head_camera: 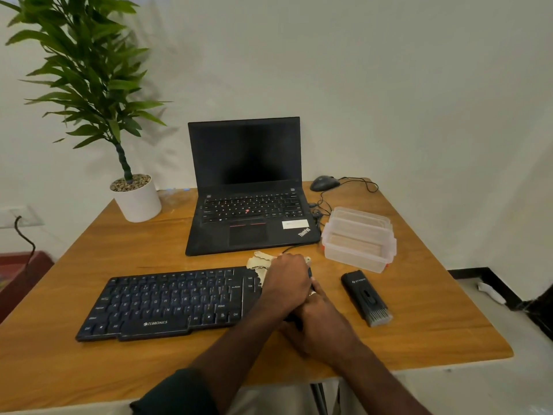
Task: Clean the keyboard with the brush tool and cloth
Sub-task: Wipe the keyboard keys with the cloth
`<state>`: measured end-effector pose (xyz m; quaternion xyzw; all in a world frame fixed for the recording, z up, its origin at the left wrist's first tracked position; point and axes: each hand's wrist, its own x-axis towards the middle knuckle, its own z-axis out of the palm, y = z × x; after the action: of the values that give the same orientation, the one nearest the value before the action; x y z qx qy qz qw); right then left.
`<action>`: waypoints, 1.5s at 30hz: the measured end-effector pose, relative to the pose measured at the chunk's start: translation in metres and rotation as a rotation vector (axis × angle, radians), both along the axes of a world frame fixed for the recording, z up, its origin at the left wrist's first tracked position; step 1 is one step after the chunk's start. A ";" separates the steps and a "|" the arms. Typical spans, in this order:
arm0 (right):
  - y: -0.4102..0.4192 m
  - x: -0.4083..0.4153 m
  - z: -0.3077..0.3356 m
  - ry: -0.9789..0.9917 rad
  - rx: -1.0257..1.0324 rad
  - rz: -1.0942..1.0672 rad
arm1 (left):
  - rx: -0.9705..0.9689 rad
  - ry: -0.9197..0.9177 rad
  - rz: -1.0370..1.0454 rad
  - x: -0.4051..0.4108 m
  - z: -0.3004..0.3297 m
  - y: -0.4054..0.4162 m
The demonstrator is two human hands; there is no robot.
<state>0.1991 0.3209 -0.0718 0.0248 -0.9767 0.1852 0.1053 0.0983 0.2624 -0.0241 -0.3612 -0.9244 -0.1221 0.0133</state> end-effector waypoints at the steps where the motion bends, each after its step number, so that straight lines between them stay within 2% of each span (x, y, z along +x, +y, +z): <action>1: 0.000 0.001 -0.001 0.008 -0.001 -0.002 | -0.017 -0.013 -0.002 0.000 0.001 0.004; 5: 0.002 -0.002 -0.002 0.011 0.041 0.003 | 0.046 -0.176 -0.067 -0.018 0.010 0.006; 8: 0.001 -0.004 -0.001 -0.017 0.076 0.008 | 0.237 -0.444 -0.133 -0.035 0.011 -0.009; 11: 0.000 -0.002 -0.001 -0.025 0.081 -0.002 | 0.552 -0.885 -0.102 -0.051 0.007 -0.029; 14: 0.002 0.000 0.000 -0.039 0.063 0.007 | 1.012 -1.158 0.165 -0.059 0.002 -0.040; 16: 0.007 0.003 0.000 -0.049 0.047 0.011 | 1.317 -1.246 0.314 -0.065 0.005 -0.055; 18: 0.013 0.007 -0.002 -0.035 0.052 0.001 | 1.497 -1.227 0.379 -0.077 0.010 -0.084; 19: 0.015 0.009 -0.004 -0.022 0.064 -0.008 | 1.530 -1.157 0.408 -0.084 0.014 -0.102; 21: 0.017 0.011 -0.006 0.006 0.089 -0.016 | 1.464 -0.870 0.493 -0.089 0.026 -0.134; 24: 0.014 0.011 -0.008 0.023 0.097 -0.010 | 1.063 -0.226 0.477 -0.080 0.032 -0.161; 25: 0.013 0.011 -0.008 0.028 0.096 -0.008 | 0.929 -0.132 0.420 -0.075 0.028 -0.162; 28: 0.011 0.012 -0.007 0.033 0.097 -0.011 | 0.511 -0.193 0.272 -0.057 0.001 -0.149; 30: 0.010 0.012 -0.007 0.046 0.087 -0.013 | 0.221 -0.117 0.170 -0.049 -0.022 -0.134; 35: 0.010 0.012 -0.011 0.068 0.106 -0.015 | 0.074 -0.028 -0.059 -0.034 -0.023 -0.092; 38: 0.010 0.011 -0.009 0.051 0.105 -0.004 | 0.057 -0.017 -0.129 -0.031 -0.012 -0.074; 40: 0.010 0.011 -0.008 0.043 0.094 0.003 | 0.097 -0.081 -0.166 -0.030 -0.005 -0.064; 43: 0.011 0.011 -0.008 0.041 0.095 0.011 | 0.311 -0.383 -0.140 -0.031 0.002 -0.053; 45: 0.012 0.011 -0.007 0.052 0.078 0.018 | 0.541 -0.607 -0.051 -0.033 0.006 -0.049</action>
<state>0.2106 0.3328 -0.0792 0.0423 -0.9798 0.1475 0.1282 0.0649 0.2137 -0.0184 -0.3148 -0.8116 -0.4622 -0.1688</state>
